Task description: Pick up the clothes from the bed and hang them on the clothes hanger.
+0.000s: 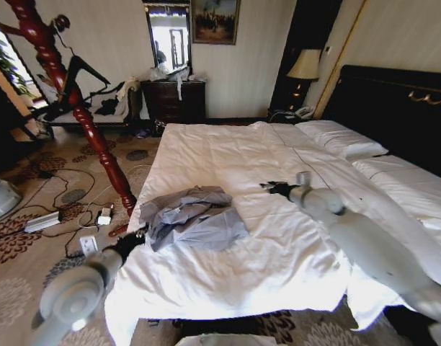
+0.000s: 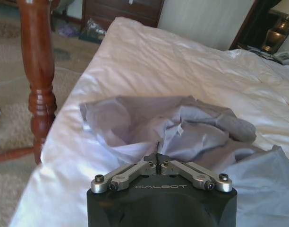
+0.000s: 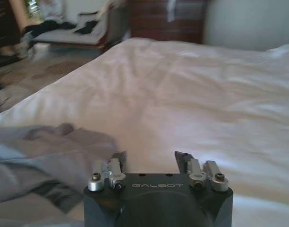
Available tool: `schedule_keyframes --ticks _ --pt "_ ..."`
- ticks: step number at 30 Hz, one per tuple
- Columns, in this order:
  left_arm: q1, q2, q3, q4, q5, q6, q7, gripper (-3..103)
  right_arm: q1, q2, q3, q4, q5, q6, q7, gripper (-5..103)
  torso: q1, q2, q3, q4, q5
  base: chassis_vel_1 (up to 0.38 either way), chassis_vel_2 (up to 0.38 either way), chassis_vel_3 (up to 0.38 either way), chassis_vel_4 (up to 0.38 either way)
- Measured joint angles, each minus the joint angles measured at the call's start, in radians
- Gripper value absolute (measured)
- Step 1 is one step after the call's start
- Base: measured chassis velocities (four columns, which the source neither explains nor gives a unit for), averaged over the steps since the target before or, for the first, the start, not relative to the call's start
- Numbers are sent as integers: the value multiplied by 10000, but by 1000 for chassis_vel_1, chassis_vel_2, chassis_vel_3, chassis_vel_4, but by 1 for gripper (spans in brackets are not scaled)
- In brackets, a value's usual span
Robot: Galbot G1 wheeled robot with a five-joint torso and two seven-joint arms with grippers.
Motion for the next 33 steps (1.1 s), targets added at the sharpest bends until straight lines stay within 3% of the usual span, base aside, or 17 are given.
schedule_keyframes --ticks 4,5,9,11,24,33 --pt "512 -847 207 -25 703 -39 353 0 1712 1093 -1635 -1211 -607 237 -480 76 3 0 0 5 -6 0 0 0 0" --pt "512 -847 207 -25 703 -39 353 0 1712 1093 -1635 -1211 -607 237 -480 76 3 0 0 5 -6 0 0 0 0" --pt "1006 -1356 286 -70 1149 -101 629 0 2866 2092 -3079 -2457 -1403 466 -965 96 3 0 0 1 -5 0 0 0 0" --pt "1066 -1429 313 -86 1217 -109 670 0 3046 2309 -3400 -2765 -1556 518 -1076 99 3 -1 1 0 -1 0 0 0 0" --pt "1391 -2164 719 85 1983 -259 1187 0 4012 4579 -4946 -5111 -1206 250 -1505 100 3 -1 0 4 -3 0 0 0 0" --pt "1366 -2148 854 88 2051 -332 1261 0 4370 5352 -5062 -6742 -1214 45 -1572 100 2 -1 0 2 -2 0 0 0 0"
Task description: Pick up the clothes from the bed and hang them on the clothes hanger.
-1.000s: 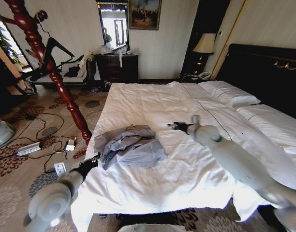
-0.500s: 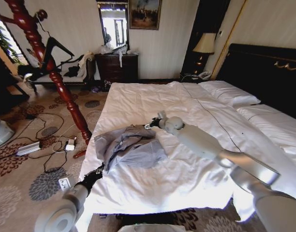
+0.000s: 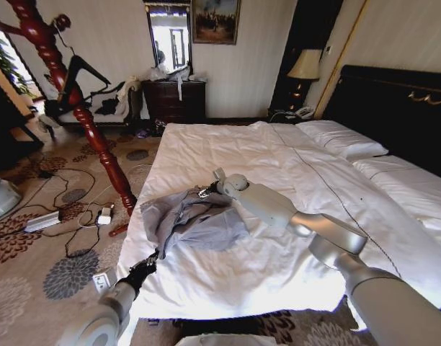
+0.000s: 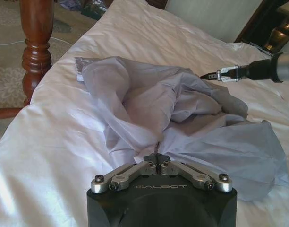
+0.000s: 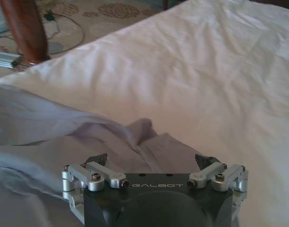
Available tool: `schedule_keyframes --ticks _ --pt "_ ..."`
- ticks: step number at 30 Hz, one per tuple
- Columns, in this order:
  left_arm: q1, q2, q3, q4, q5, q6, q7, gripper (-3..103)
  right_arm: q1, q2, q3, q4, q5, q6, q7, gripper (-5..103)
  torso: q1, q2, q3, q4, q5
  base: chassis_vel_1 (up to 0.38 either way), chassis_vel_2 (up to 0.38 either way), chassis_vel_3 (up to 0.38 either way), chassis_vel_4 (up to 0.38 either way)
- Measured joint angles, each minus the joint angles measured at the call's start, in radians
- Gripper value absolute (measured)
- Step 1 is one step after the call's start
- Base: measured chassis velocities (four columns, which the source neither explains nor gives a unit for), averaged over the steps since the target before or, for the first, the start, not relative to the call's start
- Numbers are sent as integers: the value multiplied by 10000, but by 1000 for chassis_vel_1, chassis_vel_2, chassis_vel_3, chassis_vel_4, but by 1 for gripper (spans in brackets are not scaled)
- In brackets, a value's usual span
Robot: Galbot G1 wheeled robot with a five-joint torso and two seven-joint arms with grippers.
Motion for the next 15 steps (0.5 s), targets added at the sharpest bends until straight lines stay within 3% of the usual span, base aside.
schedule_keyframes --ticks 5,15 --pt "-48 104 0 -5 -33 -1 0 0 26 -11 -7 -353 50 -31 -124 102 0 0 0 -4 2 0 0 0 0" --pt "-284 150 152 8 -73 -5 -38 0 -118 158 -330 -882 -463 -50 -629 89 -1 0 0 1 2 0 0 0 0"
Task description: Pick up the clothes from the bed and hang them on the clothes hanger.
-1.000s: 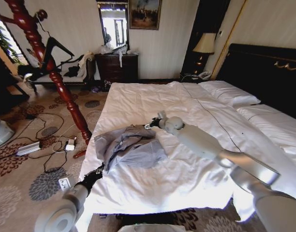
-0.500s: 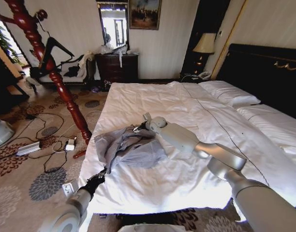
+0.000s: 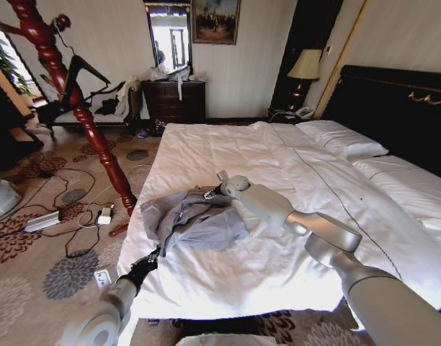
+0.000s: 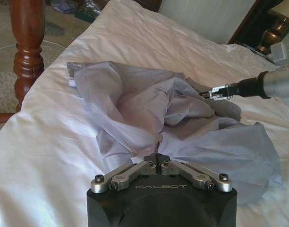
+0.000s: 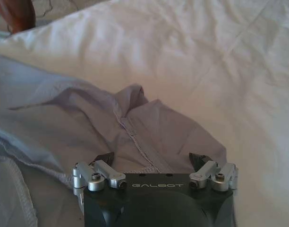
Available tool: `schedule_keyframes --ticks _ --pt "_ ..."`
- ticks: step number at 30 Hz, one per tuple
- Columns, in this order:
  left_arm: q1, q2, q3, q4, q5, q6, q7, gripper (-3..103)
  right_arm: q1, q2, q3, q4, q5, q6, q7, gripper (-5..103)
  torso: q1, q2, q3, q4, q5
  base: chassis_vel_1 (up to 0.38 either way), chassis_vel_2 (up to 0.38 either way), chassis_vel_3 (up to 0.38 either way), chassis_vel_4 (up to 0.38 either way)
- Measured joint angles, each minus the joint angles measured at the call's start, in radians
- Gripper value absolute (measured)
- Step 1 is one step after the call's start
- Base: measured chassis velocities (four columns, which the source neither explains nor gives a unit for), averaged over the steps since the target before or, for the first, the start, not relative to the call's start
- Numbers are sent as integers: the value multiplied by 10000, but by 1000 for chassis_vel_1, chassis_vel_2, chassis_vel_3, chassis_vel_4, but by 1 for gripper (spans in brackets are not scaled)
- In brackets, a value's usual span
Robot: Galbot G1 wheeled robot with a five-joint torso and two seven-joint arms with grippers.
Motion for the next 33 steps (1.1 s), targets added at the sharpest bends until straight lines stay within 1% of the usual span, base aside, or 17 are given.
schedule_keyframes --ticks 4,6,7,9,10,12,13,16,17,19,20,22,23,26,28,30,33 --pt "28 -100 -29 -10 3 2 -4 0 50 104 -140 -365 -181 39 -143 89 -1 0 0 0 -1 0 0 0 0" --pt "104 -132 -98 -41 -6 4 1 0 38 108 -146 -450 -239 61 -170 79 0 0 0 -3 -1 0 0 0 0" --pt "128 -132 -116 -44 -8 5 6 0 29 105 -146 -450 -245 63 -174 79 0 0 0 -3 0 0 0 0 0" --pt "155 -130 -132 -44 -9 8 11 0 22 106 -146 -442 -247 58 -181 68 0 0 0 -2 -1 0 0 0 0" --pt "155 -130 -132 -44 -9 8 11 0 22 106 -146 -442 -247 58 -181 68 0 0 0 -2 -1 0 0 0 0" --pt "145 -130 -126 -44 -9 8 11 0 22 121 -157 -416 -246 43 -196 57 0 0 0 -2 -1 0 0 0 0" --pt "138 -132 -116 -43 -9 8 11 0 22 131 -184 -391 -246 34 -203 57 0 0 0 -2 0 0 0 0 0" --pt "156 -145 -114 -61 -10 8 11 0 0 176 -265 -319 -248 21 -205 41 0 0 0 -2 -1 0 0 0 0" --pt "156 -145 -114 -61 -10 8 11 0 0 176 -265 -319 -248 21 -205 41 0 0 0 -2 -1 0 0 0 0" --pt "216 -152 -168 -77 -17 8 11 0 -15 194 -299 -294 -250 15 -204 30 0 0 0 -1 -1 0 0 0 0" --pt "239 -156 -186 -79 -20 9 12 0 -16 195 -312 -289 -250 14 -204 30 0 0 0 -1 0 0 0 0 0" --pt "320 -170 -250 -88 -34 8 27 0 -15 192 -377 -253 -250 1 -202 20 0 0 0 -2 -1 0 0 0 0" --pt "320 -170 -250 -88 -34 8 27 0 -15 192 -377 -253 -250 1 -202 20 0 0 0 -2 -1 0 0 0 0" --pt "360 -196 -263 -116 -38 8 34 0 10 189 -438 -221 -249 -29 -202 4 0 0 0 -1 -1 0 0 0 0" --pt "360 -198 -260 -127 -38 7 34 0 13 191 -447 -224 -249 -32 -202 4 0 0 0 -2 -1 0 0 0 0" --pt "358 -198 -244 -157 -38 6 32 0 14 193 -452 -249 -259 -33 -197 1 0 0 0 -1 -1 0 0 0 0" --pt "356 -194 -236 -199 -39 5 25 0 10 179 -444 -238 -265 -33 -135 0 0 0 0 -1 -1 0 0 0 0"
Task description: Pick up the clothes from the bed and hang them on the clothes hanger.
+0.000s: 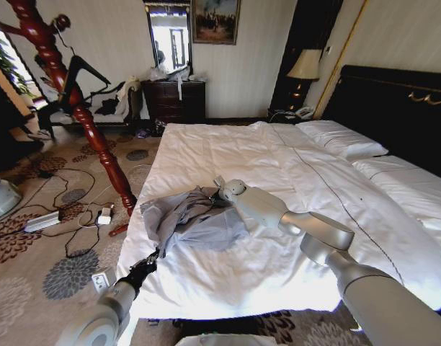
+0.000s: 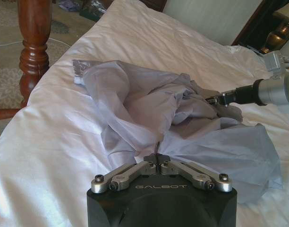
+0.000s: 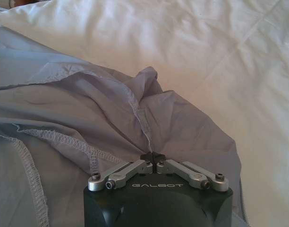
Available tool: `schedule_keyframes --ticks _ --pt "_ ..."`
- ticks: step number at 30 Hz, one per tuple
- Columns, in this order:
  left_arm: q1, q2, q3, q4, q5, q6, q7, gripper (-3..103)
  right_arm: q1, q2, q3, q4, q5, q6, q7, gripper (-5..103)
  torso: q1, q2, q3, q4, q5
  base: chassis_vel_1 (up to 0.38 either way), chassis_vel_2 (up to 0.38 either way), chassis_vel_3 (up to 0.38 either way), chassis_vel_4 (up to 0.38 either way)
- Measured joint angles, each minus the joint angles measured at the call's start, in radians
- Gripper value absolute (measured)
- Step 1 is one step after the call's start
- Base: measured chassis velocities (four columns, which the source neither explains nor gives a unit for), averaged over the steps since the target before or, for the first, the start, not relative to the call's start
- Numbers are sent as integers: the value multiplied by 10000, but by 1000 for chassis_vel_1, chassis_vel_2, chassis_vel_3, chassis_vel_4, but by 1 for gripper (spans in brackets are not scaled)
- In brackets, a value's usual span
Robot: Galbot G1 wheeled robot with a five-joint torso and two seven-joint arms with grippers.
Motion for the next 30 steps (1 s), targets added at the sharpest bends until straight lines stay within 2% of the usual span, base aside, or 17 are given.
schedule_keyframes --ticks 5,11,13,14,17,18,19,23,30 --pt "0 39 -20 -52 0 -8 -25 0 -97 -152 388 418 125 -52 413 0 0 -1 0 -1 0 0 0 0 0" --pt "-283 259 -174 -151 -253 -7 -218 0 -57 -525 937 1247 824 -192 1002 0 0 0 0 2 -1 0 0 0 0" --pt "-747 710 -179 -187 -604 18 -488 0 -58 -746 1234 1661 1211 -226 1313 0 0 0 0 -1 1 0 0 0 0" --pt "-747 710 -179 -187 -604 18 -488 0 -58 -746 1234 1661 1211 -226 1313 0 0 0 0 -1 1 0 0 0 0" --pt "-1518 1548 -149 -189 -1159 105 -837 0 -154 -954 1633 2092 1441 -239 1650 0 0 0 0 -1 -2 0 0 0 0" --pt "-1926 2018 -220 -189 -1548 171 -1031 0 -234 -1102 1845 2366 1600 -252 1885 0 0 0 1 0 0 0 0 0 0" --pt "-1926 2018 -220 -189 -1548 171 -1031 0 -234 -1102 1845 2366 1600 -252 1885 0 0 0 1 0 0 0 0 0 0" --pt "-3099 3290 -621 -140 -2923 308 -1623 0 -494 -1854 2715 3389 2057 -269 2554 0 0 0 1 -3 1 0 0 0 0" --pt "-4506 4186 -643 147 -3871 368 -1972 0 -525 -2656 3637 4174 2657 -298 3107 0 0 -1 0 0 1 0 0 0 0"
